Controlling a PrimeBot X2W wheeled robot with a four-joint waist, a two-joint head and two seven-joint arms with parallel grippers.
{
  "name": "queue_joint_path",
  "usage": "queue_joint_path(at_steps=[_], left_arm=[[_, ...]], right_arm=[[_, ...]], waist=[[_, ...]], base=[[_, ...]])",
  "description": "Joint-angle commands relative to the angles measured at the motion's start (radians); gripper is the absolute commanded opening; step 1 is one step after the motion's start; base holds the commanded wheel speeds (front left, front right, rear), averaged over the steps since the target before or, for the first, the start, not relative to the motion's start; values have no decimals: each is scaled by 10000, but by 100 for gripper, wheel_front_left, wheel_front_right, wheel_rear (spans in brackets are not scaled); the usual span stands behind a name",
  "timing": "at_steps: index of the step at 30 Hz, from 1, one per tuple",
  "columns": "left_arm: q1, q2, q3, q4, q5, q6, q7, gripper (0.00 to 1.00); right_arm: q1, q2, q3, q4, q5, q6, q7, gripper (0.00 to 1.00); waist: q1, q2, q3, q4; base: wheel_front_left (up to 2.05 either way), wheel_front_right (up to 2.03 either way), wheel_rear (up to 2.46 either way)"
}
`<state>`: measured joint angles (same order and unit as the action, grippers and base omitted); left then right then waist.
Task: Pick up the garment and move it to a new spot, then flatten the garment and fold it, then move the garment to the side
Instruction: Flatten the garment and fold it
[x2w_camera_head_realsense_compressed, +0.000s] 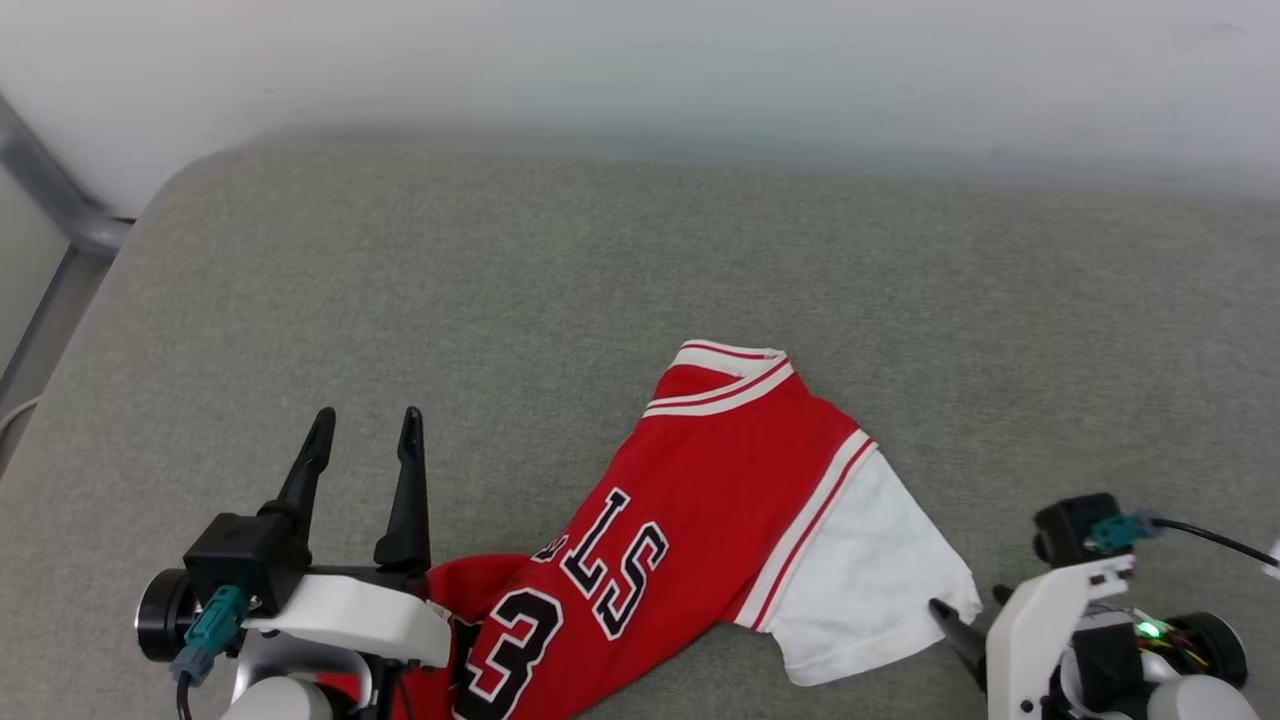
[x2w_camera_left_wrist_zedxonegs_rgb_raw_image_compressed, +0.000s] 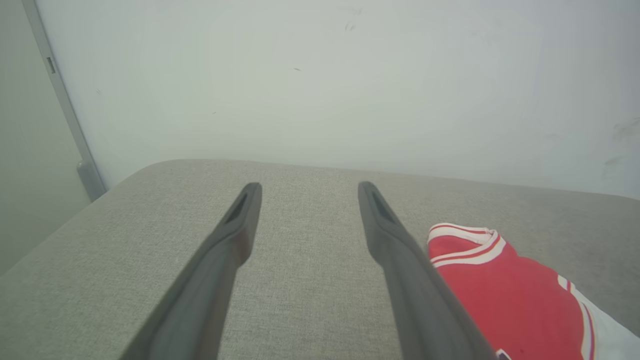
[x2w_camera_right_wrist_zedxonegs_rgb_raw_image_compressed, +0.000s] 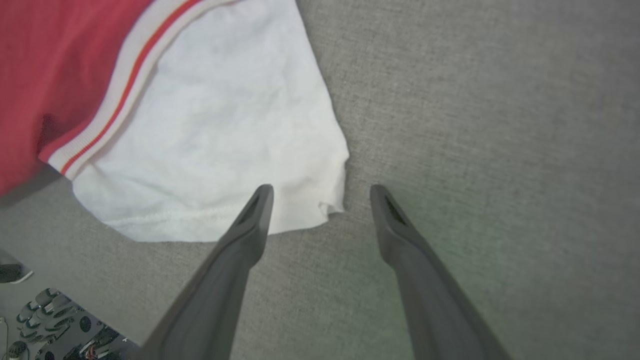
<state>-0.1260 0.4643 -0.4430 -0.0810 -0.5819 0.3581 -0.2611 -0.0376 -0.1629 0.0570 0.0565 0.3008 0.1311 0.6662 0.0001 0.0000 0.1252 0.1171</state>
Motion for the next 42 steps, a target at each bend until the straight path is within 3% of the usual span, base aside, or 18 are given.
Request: queue_joint_path(at_steps=[1, 9, 10, 11, 12, 21, 27, 36, 42], left_arm=[[-61, -36, 44, 16, 68, -62, -54, 100], [-178, -626, 459, 376, 423, -633, -50, 100], [-184, -683, 504, 416, 471, -697, -50, 100], [-189, -749, 547, 461, 532, -770, -50, 100], [-179, -808, 576, 517, 570, -801, -50, 100], [169, -934, 922, 759, 827, -1103, -42, 100], [246, -795, 986, 789, 846, -1031, 28, 100], [349, -637, 921, 588, 845, -965, 235, 100], [355, -523, 933, 544, 802, -938, 331, 100]], right_arm=[[-151, -71, 117, 82, 32, -7, 76, 100], [-628, -630, 1169, 1389, 579, -7, 1367, 100], [-643, -602, 1237, 1464, 669, -6, 1413, 55], [-683, -628, 1349, 1515, 710, -4, 1492, 21], [-722, -650, 1453, 1550, 792, -2, 1550, 0], [-1767, -1273, 935, 57, 687, -9, 640, 0], [-1523, -1536, -516, -868, 187, -10, 763, 0], [239, -854, -3746, -498, -11, -9, 593, 0], [782, -199, -5060, 703, -195, -9, -51, 0]], waist=[[-1, 0, 171, 176], [-1, 0, 548, 552], [-1, 0, 558, 565], [-1, 0, 562, 570], [-1, 0, 554, 569], [-1, 0, 111, -13], [-1, 0, -97, -499], [-1, 0, -96, -770], [-1, 0, 1, -862]], base=[[0, 0, 0], [0, 0, 0], [0, 0, 0], [0, 0, 0], [0, 0, 0], [0, 0, 0], [0, 0, 0], [0, 0, 0], [0, 0, 0]])
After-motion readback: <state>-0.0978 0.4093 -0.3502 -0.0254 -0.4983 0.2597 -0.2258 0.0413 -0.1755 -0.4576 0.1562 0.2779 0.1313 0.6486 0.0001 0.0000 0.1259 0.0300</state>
